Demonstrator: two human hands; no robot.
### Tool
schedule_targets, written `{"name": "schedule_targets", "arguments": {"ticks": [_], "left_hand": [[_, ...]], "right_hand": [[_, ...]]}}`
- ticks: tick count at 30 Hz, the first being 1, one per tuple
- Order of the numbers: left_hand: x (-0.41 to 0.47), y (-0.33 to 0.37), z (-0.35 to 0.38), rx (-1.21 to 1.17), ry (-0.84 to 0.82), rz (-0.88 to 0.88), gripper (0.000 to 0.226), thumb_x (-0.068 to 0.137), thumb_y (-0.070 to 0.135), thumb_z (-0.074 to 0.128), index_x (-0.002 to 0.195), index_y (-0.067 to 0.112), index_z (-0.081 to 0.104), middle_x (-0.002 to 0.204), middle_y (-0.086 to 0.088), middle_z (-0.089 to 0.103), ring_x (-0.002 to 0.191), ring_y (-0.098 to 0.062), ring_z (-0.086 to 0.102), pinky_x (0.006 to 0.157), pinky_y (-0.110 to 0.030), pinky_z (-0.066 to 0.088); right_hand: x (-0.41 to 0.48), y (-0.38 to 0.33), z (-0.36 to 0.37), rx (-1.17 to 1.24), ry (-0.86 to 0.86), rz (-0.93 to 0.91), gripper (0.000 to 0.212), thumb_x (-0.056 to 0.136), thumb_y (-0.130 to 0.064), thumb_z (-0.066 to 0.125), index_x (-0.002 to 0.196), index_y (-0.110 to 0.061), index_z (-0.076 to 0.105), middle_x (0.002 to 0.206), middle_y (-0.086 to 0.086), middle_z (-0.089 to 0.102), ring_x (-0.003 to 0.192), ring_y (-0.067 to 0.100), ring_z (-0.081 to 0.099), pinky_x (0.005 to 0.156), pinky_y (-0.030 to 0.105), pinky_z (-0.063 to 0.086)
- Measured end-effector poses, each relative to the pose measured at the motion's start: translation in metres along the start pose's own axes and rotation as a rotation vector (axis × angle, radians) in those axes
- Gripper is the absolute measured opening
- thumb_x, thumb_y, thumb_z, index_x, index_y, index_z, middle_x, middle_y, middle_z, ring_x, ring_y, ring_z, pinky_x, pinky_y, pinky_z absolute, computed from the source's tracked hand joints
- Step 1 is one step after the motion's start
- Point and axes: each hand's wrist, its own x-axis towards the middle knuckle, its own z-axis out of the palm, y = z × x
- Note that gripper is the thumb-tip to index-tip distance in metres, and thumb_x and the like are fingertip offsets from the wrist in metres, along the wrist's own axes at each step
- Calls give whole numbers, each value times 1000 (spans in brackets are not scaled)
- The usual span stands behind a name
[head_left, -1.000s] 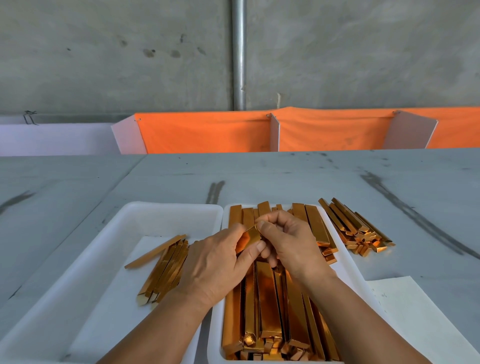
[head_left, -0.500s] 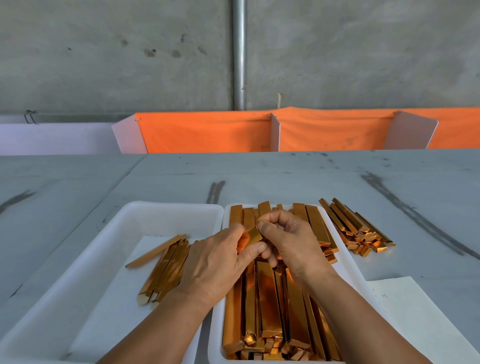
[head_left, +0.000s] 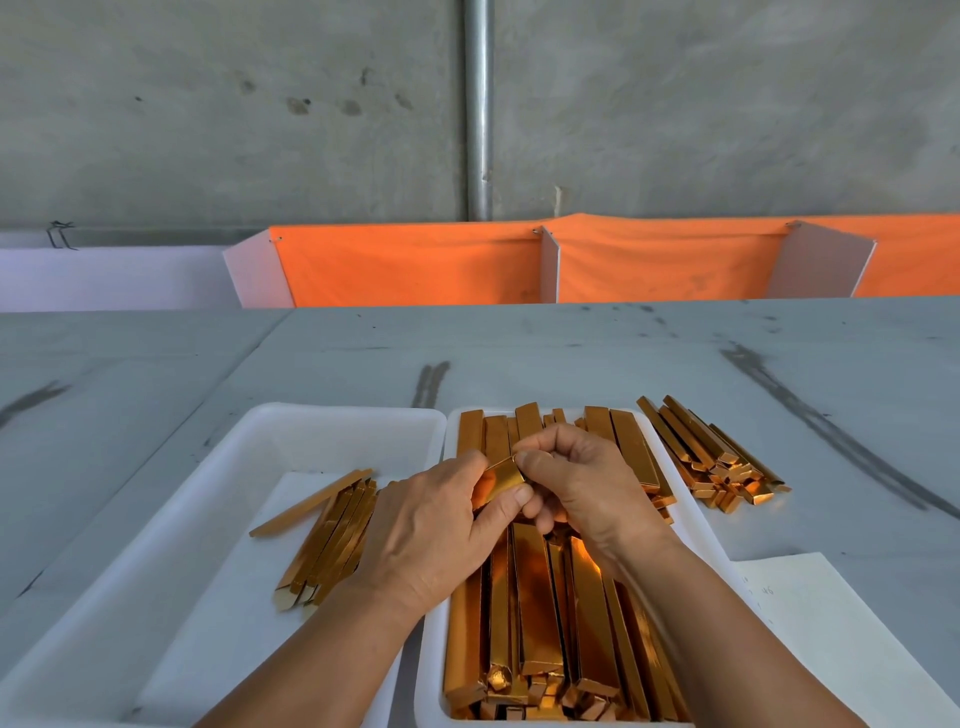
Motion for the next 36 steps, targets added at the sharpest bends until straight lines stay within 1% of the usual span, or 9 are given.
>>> {"name": "schedule_targets", "arguments": {"ticks": [8,11,15,19,22,26,31,36], "left_hand": [[0,-1,-2,-51,11,16,53,84,79,18,83,32,42,60,13,43,55,-3,48,51,-16,37],[0,-1,-1,-58,11,26,56,84,81,15,82,32,42,60,11,45,55,-5,50,52,-19,39],[0,-3,0,-99,3,26,57,83,81,18,82,31,45,60,10,47,55,-6,51,52,-22,44],[0,-3,0,-115,4,31,64,80,85,15,82,30,49,58,9,48,55,-7,51,52,-23,45],[0,-4,0,-149,-2,31,65,81,85,19,81,29,51,58,8,50,54,-7,52,53,-27,47],[0,-3,-1,-173,-8,34,64,80,85,22,79,29,52,58,9,50,53,-7,52,52,-25,46],[-1,-2,-2,-154,-5,56,63,80,85,24,77,29,51,56,12,46,50,-7,49,49,-19,39],[-1,-1,-4,-144,7,61,59,81,83,28,77,29,52,54,12,45,50,-8,48,48,-22,42]], "right_hand": [[0,-4,-1,48,-24,62,5,93,-5,62,93,-5,67,58,13,62,42,18,53,43,24,45],[-1,-6,-2,58,-39,62,6,92,-2,63,90,-5,67,60,15,62,43,18,54,41,23,45],[-1,-9,-4,68,-62,64,9,90,1,64,85,-6,67,61,14,63,45,17,56,42,24,47],[-2,-11,-5,65,-72,63,16,87,6,63,78,-7,67,66,13,63,47,17,55,43,23,48],[-3,-14,-5,73,-85,72,19,86,9,62,76,-7,66,69,13,62,47,16,54,43,22,47],[-5,-18,-6,77,-111,89,19,86,11,60,76,-5,65,70,13,60,46,14,53,45,22,47],[-6,-21,-9,61,-141,130,16,86,9,62,78,-4,64,66,11,60,47,13,52,45,22,45],[-5,-20,-10,79,-144,202,15,87,7,62,82,-7,64,64,11,59,51,16,52,44,22,44]]}}
